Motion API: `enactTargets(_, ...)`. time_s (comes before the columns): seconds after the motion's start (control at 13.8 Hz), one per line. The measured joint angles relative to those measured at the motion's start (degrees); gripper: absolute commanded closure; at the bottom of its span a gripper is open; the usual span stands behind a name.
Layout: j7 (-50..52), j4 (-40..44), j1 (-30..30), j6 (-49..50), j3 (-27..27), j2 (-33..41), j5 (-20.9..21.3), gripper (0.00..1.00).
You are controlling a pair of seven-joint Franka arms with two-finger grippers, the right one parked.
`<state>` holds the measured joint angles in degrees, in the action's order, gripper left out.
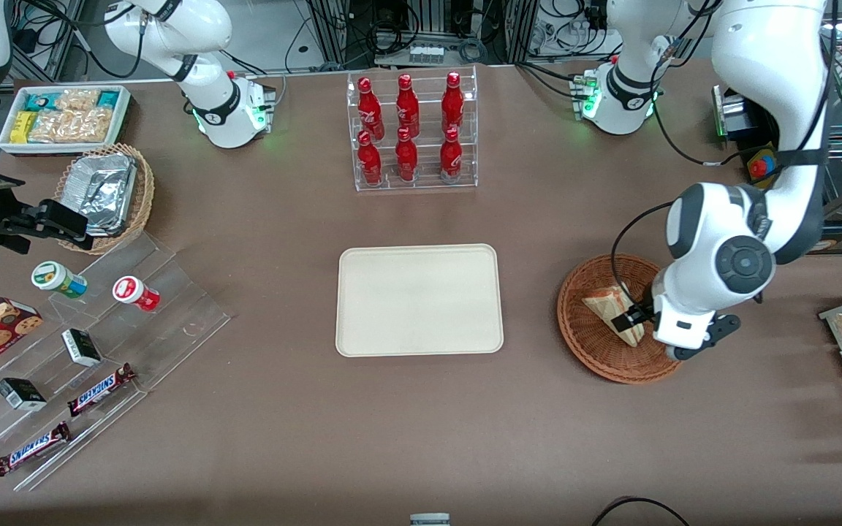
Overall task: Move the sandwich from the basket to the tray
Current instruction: 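Lower the open left gripper around the wrapped sandwich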
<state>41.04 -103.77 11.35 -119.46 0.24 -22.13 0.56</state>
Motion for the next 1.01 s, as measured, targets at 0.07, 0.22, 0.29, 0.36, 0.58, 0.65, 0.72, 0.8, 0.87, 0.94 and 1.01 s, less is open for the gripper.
enactTargets(0.07, 1.1, -0.1, 0.3, -0.1, 0.0, -0.4, 0.0, 0.0)
enactTargets(0.22, 2.7, -0.7, 0.6, -0.1, 0.0, -0.7, 0.3, 0.0)
enactTargets(0.29, 3.1, -1.4, 0.6, -0.1, 0.0, -0.7, 1.0, 0.0)
enactTargets(0.36, 3.3, -2.2, 0.6, -0.1, 0.0, -0.7, 1.6, 0.0)
enactTargets(0.58, 3.4, -3.9, 0.6, -0.2, 0.1, -0.7, 2.0, 0.0)
enactTargets(0.65, 3.4, -4.2, 0.6, -0.2, 0.1, -0.7, 2.1, 0.0)
enactTargets(0.72, 3.4, -4.4, 0.6, -0.3, 0.1, -0.7, 2.1, 0.0)
enactTargets(0.8, 3.4, -4.5, 0.6, -0.5, 0.1, -0.7, 2.2, 0.0)
enactTargets(0.87, 3.4, -4.7, 0.6, -0.5, 0.1, -0.7, 2.2, 0.0)
enactTargets(0.94, 3.4, -5.1, 0.6, -0.6, 0.1, -0.6, 2.3, 0.0)
enactTargets(1.01, 3.4, -5.7, 0.6, -0.7, 0.1, -0.5, 2.3, 0.0)
